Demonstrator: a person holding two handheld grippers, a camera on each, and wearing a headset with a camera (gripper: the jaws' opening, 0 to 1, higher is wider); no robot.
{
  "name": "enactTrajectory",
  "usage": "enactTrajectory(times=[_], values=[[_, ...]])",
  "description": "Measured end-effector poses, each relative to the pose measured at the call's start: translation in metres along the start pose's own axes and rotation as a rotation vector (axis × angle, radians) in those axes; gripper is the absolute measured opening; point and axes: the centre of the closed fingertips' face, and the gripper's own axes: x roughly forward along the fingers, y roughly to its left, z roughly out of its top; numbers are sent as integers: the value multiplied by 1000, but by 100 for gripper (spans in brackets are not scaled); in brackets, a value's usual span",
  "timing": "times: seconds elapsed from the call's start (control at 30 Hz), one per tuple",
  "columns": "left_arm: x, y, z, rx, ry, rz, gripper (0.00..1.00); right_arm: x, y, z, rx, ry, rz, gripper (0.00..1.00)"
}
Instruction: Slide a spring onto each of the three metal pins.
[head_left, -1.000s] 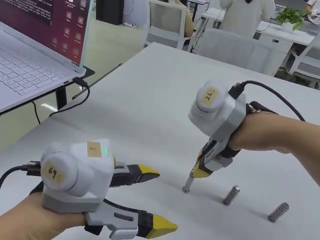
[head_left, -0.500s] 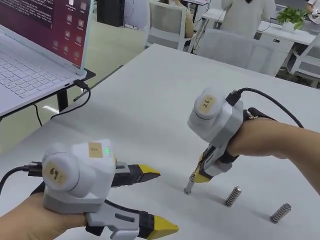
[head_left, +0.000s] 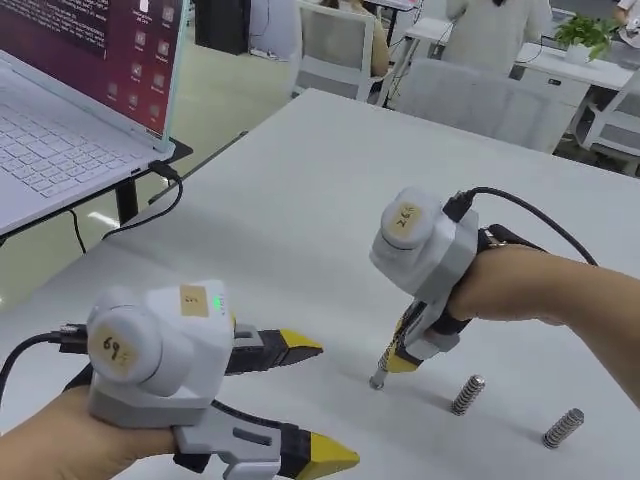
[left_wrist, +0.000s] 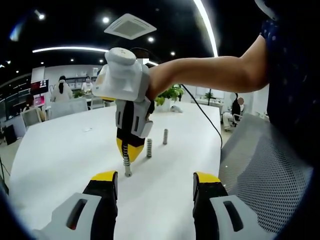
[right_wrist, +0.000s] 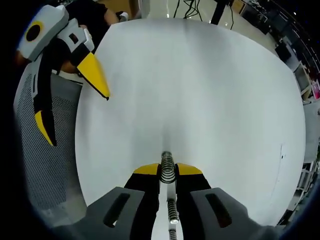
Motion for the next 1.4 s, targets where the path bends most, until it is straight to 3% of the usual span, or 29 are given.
enactTrajectory(times=[1.4], values=[[2, 4, 1, -3, 5, 3, 56, 26, 3, -7, 15, 42, 33, 9]])
